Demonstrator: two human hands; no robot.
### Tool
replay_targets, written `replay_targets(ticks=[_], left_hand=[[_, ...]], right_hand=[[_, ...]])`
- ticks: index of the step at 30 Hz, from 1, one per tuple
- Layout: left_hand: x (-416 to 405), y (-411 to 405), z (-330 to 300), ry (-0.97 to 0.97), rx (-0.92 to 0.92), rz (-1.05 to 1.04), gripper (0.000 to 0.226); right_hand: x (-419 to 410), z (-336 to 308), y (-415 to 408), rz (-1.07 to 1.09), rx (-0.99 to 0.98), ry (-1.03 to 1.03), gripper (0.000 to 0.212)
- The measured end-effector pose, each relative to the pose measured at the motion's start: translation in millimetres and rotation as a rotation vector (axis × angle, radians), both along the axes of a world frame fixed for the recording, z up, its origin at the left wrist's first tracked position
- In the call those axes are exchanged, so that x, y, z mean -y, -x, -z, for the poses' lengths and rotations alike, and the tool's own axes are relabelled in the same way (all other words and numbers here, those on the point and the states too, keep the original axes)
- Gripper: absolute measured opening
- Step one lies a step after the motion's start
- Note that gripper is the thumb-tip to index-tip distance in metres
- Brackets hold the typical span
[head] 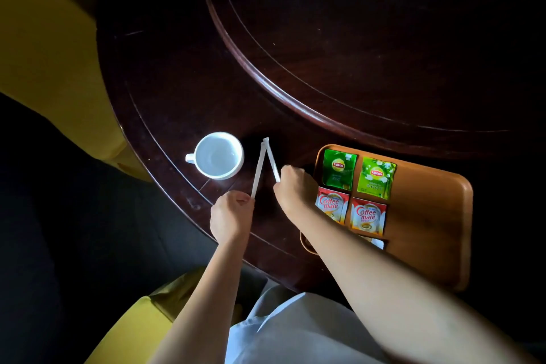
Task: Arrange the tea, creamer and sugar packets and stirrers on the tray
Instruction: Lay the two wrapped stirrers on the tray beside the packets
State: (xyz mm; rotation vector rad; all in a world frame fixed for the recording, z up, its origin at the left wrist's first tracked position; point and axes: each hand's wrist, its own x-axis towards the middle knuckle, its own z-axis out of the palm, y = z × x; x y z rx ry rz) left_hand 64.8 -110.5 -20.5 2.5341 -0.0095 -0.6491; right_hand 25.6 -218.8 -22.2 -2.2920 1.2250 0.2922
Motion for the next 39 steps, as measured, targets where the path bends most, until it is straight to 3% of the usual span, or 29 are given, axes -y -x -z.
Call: replay_targets(ticks=[4,9,12,16,20,28,32,39], left_hand=[[-10,-2,-10,0.150,-0.083,-0.062,0.012],[-23,3,-29,0.363,-0.261,-0.097,0.004],[-24,15,-37,0.453,-0.360,-0.116,0.003],[-14,38,-43,0.508,-0.379,0.001,0.008],[11,63,-47,0.480,-0.280,0.233,0.010],[74,131,-46,0.418,-0.145,0.559,0.008],[105,168,-28,0.382,-0.145,0.570,0.009],[142,207,-2,0.294,-0.117,0.534,0.008]], right_hand=[[1,2,9,0.125,0.078,-0.140,0.011],[8,-12,45,0.267,0.335,-0.352,0.004],[8,-18,78,0.382,0.485,-0.463,0.022],[10,-25,131,0.499,0.597,-0.467,0.033],[21,-32,183,0.634,0.694,-0.387,0.033],[62,-32,253,0.655,0.610,-0.202,0.039],[82,-23,273,0.614,0.545,-0.185,0.024],[105,0,285,0.521,0.457,-0.194,0.022]])
